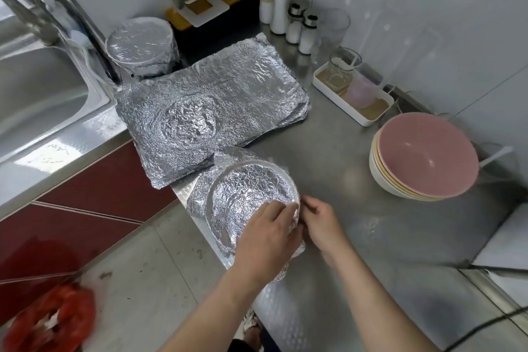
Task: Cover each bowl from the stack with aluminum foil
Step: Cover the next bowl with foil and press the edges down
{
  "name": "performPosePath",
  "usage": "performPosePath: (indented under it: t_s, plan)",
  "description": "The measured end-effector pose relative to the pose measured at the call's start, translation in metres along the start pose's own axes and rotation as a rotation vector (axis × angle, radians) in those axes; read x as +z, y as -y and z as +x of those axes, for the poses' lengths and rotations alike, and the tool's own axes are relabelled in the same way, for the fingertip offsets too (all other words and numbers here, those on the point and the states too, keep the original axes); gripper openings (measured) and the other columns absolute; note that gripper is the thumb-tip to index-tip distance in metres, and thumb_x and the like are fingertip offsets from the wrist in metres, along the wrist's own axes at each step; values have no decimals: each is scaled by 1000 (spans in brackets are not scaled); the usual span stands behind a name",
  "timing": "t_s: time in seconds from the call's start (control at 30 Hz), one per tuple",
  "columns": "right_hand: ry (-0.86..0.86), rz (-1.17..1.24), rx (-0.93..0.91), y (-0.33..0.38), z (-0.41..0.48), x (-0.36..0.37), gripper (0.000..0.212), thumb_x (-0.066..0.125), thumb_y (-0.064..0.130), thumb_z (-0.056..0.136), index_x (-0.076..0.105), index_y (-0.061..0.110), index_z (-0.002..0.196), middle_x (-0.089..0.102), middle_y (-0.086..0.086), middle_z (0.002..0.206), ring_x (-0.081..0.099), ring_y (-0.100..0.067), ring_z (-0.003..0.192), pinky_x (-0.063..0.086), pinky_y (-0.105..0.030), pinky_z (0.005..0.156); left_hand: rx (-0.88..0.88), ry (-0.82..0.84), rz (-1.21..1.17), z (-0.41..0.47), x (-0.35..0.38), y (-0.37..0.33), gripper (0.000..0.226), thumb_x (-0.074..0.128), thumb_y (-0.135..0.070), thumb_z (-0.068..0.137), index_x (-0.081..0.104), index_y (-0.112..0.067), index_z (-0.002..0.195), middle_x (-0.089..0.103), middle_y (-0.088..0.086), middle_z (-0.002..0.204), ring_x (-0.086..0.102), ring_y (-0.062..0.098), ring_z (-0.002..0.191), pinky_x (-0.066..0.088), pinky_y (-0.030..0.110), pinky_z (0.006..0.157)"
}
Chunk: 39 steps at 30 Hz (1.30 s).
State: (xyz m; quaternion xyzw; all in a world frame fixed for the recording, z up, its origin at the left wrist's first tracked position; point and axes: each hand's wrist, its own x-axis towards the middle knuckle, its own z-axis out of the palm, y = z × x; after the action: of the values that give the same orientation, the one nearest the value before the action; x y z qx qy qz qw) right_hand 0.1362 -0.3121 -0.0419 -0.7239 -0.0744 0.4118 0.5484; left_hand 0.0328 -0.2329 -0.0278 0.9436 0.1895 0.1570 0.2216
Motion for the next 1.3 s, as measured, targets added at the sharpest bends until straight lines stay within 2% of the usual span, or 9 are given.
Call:
performPosePath:
  t_s: [0.13, 0.33, 0.5, 0.6, 0.8, 1.03, 1.1, 1.17, 1.3]
  plan:
    - [-56, 178, 42, 5, -9, 9, 23, 47, 7, 97, 67, -3, 90, 64, -16, 83, 56, -20, 79, 45, -34, 71, -41, -15, -27, 3, 3, -1, 33, 52, -33, 84, 65, -12, 106, 55, 0, 82, 54, 18, 73, 44, 26, 64]
    - [-106, 229, 27, 21, -24, 22, 34, 40, 17, 103, 67, 4, 86, 66, -9, 76, 62, -13, 73, 49, -24, 65, -117, 11, -19, 12, 3, -6, 34, 46, -34, 85, 64, -12, 103, 55, 0, 82, 55, 19, 71, 43, 26, 64]
    - [-79, -84, -15, 32, -7, 13, 49, 41, 32, 102, 38, 8, 145, 46, -3, 144, 41, -10, 132, 32, -23, 110, -103, -68, 21, 16, -19, 5, 40, 51, -35, 88, 61, -12, 119, 62, 5, 102, 56, 25, 89, 50, 34, 73]
    - [-16, -323, -74, 46, 4, 16, 54, 38, 36, 102, 28, 14, 150, 32, -2, 154, 32, -15, 141, 23, -24, 111, -219, -189, 116, 15, -40, 34, 39, 52, -28, 93, 60, -9, 127, 58, 15, 128, 52, 32, 114, 46, 42, 93]
    - [-156, -554, -116, 52, 8, 39, 38, 36, 21, 104, 51, 5, 135, 55, -13, 136, 50, -29, 124, 39, -34, 101, -436, -42, 98, 8, -40, 62, 57, 32, -34, 100, 35, -5, 149, 30, 17, 156, 25, 32, 146, 19, 42, 120]
    - [-377, -606, -119, 39, -11, 49, 24, 40, 8, 98, 58, 15, 85, 64, -19, 95, 54, -31, 84, 34, -34, 71, -308, -14, 66, 14, -36, 73, 54, 33, -32, 102, 38, -3, 147, 39, 14, 152, 33, 28, 143, 30, 46, 117]
    - [-335, -523, -85, 37, -17, 46, 26, 39, 11, 100, 62, 11, 113, 63, -13, 118, 56, -29, 107, 37, -30, 87, -282, -17, 42, 15, -38, 77, 50, 38, -29, 102, 42, -5, 146, 42, 13, 151, 35, 27, 142, 32, 47, 116]
    - [-277, -453, -70, 41, -19, 40, 44, 40, 16, 101, 40, 12, 145, 48, -6, 144, 45, -23, 131, 32, -26, 103, -277, -49, 50, 12, -41, 75, 48, 39, -27, 101, 47, -4, 142, 48, 14, 146, 42, 29, 137, 36, 48, 113]
    - [-175, -561, -171, 49, -7, 42, 47, 37, 21, 102, 33, 16, 149, 45, -8, 147, 45, -23, 132, 34, -31, 106, -296, -88, 70, -4, -37, 69, 49, 39, -27, 98, 51, -2, 139, 50, 16, 143, 48, 33, 132, 42, 50, 108]
